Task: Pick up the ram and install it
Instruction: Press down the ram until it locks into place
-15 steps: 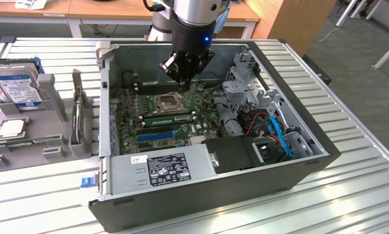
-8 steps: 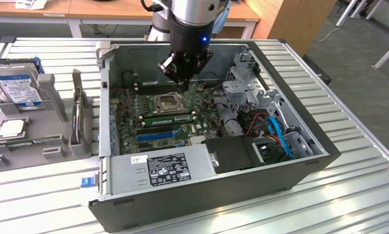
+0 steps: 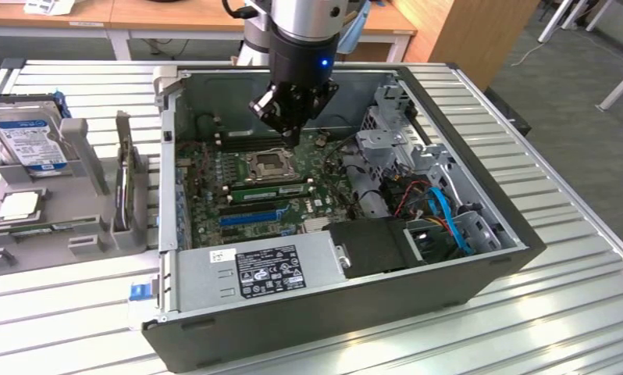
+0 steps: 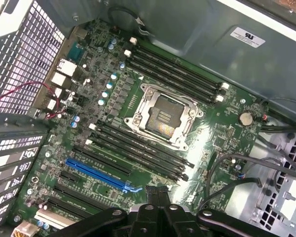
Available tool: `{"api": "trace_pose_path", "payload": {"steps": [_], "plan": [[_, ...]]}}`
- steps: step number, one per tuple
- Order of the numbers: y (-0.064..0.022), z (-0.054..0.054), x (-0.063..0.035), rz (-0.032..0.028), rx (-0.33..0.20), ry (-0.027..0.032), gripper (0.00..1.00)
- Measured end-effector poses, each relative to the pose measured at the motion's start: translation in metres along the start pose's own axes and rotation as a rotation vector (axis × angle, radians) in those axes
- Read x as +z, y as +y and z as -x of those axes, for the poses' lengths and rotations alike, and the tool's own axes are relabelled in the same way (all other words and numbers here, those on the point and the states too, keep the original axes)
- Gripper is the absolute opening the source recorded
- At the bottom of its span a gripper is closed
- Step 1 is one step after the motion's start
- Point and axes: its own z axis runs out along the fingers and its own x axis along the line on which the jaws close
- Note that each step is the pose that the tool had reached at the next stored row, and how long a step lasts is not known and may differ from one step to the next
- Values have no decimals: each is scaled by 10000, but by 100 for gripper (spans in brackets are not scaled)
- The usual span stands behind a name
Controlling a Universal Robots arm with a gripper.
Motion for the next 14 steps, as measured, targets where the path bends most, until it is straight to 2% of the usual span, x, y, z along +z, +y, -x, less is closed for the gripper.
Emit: {"api": "trace_pose_path", "payload": {"steps": [10,14], "plan": [[0,-1,4,-77,1520,-73,10],[0,-1,5,-99,1958,-93,10]]}}
